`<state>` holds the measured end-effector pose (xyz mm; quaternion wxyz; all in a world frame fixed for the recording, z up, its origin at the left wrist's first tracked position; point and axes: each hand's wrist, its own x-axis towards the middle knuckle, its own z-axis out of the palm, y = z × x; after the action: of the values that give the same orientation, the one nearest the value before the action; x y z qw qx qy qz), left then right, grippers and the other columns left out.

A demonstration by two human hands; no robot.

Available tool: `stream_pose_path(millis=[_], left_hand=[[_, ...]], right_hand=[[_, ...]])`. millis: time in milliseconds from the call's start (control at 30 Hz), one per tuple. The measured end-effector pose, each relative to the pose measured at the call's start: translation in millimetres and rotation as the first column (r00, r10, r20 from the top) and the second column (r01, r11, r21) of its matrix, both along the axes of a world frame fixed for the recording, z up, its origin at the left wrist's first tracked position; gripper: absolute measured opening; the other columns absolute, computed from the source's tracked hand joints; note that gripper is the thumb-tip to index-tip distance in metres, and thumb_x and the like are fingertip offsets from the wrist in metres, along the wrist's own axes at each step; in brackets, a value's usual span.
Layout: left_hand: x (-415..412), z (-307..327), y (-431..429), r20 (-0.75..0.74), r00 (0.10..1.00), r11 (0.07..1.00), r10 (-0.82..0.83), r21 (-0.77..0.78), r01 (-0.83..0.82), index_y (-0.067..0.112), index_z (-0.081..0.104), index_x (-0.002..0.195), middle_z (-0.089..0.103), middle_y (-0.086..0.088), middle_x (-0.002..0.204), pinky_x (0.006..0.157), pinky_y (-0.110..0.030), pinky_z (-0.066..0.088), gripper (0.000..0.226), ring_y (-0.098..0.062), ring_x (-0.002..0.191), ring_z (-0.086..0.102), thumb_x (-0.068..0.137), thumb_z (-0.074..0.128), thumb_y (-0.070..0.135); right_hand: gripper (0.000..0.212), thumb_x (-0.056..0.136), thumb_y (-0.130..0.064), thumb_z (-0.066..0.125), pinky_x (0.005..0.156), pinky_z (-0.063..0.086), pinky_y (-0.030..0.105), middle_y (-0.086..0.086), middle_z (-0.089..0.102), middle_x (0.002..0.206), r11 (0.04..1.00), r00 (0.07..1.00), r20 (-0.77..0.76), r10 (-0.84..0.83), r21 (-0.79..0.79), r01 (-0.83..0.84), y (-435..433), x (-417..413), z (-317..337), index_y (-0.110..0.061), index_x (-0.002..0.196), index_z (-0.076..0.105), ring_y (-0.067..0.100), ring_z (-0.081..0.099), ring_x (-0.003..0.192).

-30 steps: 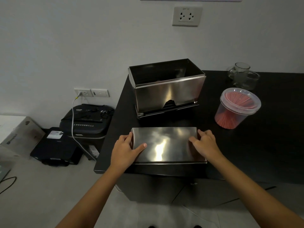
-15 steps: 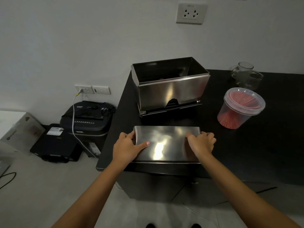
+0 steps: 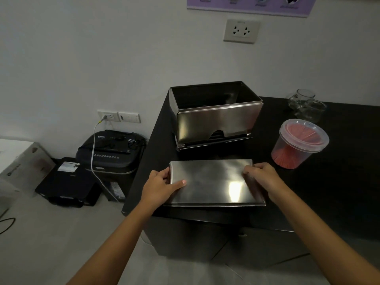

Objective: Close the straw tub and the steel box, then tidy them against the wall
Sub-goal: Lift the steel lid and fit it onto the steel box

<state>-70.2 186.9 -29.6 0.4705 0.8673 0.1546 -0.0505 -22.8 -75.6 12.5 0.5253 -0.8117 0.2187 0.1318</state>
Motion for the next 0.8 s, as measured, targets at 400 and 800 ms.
stream_pose_path(millis=[400, 800], left_hand=[[1, 3, 5, -0.009, 1.0, 0.956, -0.015, -0.293, 0.011, 0.004, 0.034, 0.139, 0.048, -0.011, 0.137, 0.078, -0.019, 0.043, 0.074, -0.014, 0.102, 0.054, 0.079, 0.07, 0.026], [2, 14, 24, -0.107, 0.992, 0.877, -0.059, -0.48, 0.0, 0.013, 0.045, 0.134, 0.061, -0.001, 0.118, 0.079, -0.026, 0.046, 0.073, -0.016, 0.102, 0.059, 0.07, 0.071, 0.039]], right_hand=[[0.029, 0.077, -0.018, 0.066, 0.051, 0.055, 0.028, 0.016, 0.067, 0.089, 0.838, 0.994, -0.109, -0.023, 0.54, 0.078, -2, -11, 29, -0.001, 0.101, 0.064, 0.023, 0.068, 0.063], [0.017, 0.074, -0.013, 0.065, 0.052, 0.054, 0.027, 0.009, 0.074, 0.076, 0.807, 0.996, 0.081, 0.029, 0.586, -0.071, -5, -8, 42, -0.009, 0.09, 0.067, 0.022, 0.07, 0.066]])
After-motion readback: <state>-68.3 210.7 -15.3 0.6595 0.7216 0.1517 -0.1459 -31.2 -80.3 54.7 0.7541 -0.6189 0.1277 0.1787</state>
